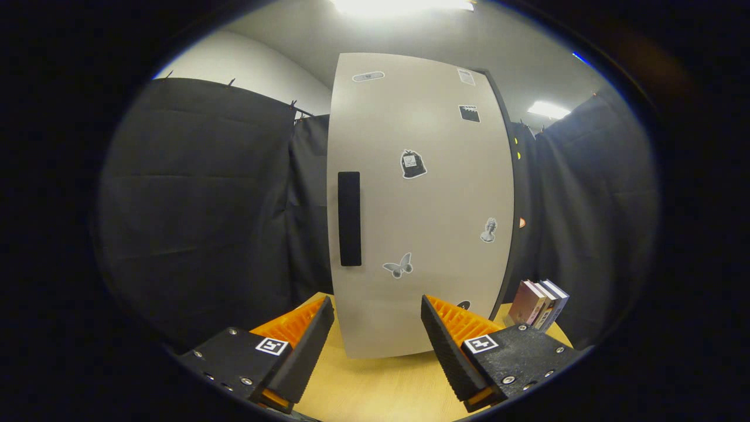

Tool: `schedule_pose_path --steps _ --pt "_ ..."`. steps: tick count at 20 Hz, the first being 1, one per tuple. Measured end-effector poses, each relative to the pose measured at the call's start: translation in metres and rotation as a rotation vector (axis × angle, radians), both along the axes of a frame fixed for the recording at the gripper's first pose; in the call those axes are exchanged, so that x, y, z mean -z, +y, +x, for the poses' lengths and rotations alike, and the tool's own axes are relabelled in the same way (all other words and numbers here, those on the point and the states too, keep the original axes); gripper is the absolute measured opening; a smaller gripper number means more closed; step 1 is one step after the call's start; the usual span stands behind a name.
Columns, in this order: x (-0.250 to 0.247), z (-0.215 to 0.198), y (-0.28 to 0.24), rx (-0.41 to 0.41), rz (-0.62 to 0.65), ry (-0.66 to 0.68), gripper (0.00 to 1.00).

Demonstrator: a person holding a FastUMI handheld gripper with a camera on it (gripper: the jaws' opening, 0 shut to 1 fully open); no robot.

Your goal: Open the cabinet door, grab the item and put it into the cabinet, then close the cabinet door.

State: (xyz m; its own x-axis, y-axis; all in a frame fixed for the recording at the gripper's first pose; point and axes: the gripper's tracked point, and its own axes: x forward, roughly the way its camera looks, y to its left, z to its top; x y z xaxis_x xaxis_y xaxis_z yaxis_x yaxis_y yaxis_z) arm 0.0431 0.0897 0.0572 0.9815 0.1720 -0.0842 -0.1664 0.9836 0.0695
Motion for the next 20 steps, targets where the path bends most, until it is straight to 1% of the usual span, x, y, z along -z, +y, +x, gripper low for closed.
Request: schedule_pose_path --steps 20 --pt "-0.014 -0.018 -0.007 0.045 0.003 -0.043 0.93"
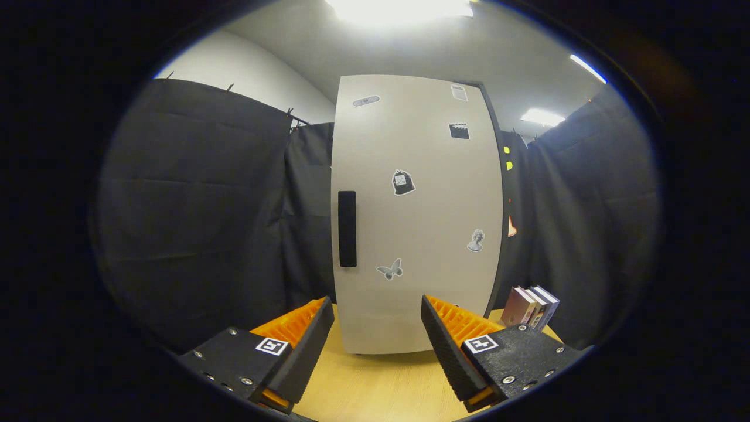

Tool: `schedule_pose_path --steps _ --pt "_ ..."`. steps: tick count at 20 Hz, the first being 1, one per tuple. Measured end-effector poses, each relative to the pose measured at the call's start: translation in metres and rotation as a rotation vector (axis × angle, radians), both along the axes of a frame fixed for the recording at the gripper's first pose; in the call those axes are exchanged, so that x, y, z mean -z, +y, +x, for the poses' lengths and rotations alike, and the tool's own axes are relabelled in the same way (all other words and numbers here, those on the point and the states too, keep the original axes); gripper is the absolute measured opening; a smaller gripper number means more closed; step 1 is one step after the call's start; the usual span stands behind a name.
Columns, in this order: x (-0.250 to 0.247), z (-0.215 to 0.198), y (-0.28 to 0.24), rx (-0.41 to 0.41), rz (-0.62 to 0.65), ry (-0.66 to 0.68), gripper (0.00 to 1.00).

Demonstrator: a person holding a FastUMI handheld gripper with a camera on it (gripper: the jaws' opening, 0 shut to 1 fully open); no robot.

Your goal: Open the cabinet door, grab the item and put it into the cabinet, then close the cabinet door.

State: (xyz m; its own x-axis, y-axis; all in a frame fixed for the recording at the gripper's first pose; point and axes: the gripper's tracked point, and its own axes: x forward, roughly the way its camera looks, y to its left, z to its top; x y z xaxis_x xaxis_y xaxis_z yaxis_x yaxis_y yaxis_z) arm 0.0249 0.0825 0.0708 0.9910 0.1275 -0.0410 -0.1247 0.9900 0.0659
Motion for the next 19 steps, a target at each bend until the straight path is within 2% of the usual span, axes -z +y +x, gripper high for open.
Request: schedule_pose_path --steps 19 --pt "0.010 0.007 0.002 0.012 0.002 0.021 0.93"
